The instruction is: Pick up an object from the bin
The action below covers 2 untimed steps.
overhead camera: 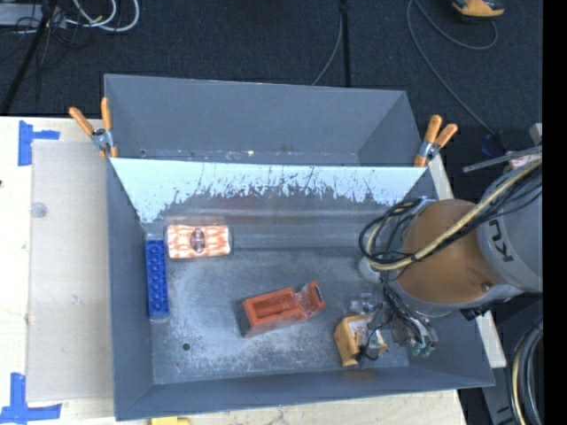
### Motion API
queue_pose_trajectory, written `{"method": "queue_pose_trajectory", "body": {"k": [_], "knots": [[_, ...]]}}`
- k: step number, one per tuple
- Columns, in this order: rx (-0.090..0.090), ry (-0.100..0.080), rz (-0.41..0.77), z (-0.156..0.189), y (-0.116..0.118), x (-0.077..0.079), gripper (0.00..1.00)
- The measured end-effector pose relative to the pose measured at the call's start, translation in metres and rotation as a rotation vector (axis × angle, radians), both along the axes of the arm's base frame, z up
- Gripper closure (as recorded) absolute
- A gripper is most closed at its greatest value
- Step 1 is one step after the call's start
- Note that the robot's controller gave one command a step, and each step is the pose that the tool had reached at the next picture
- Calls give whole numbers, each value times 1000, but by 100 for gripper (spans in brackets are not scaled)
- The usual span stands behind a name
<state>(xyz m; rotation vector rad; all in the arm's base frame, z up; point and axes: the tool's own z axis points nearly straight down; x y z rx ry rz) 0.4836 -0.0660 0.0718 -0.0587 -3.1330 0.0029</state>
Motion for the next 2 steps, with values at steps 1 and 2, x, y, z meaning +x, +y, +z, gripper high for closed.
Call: {"method": "queue_pose_trajectory", "body": {"k": [1,2], "knots": [[0,-1,0,2,0,0,100],[1,-1,0,10,1,0,100]]}}
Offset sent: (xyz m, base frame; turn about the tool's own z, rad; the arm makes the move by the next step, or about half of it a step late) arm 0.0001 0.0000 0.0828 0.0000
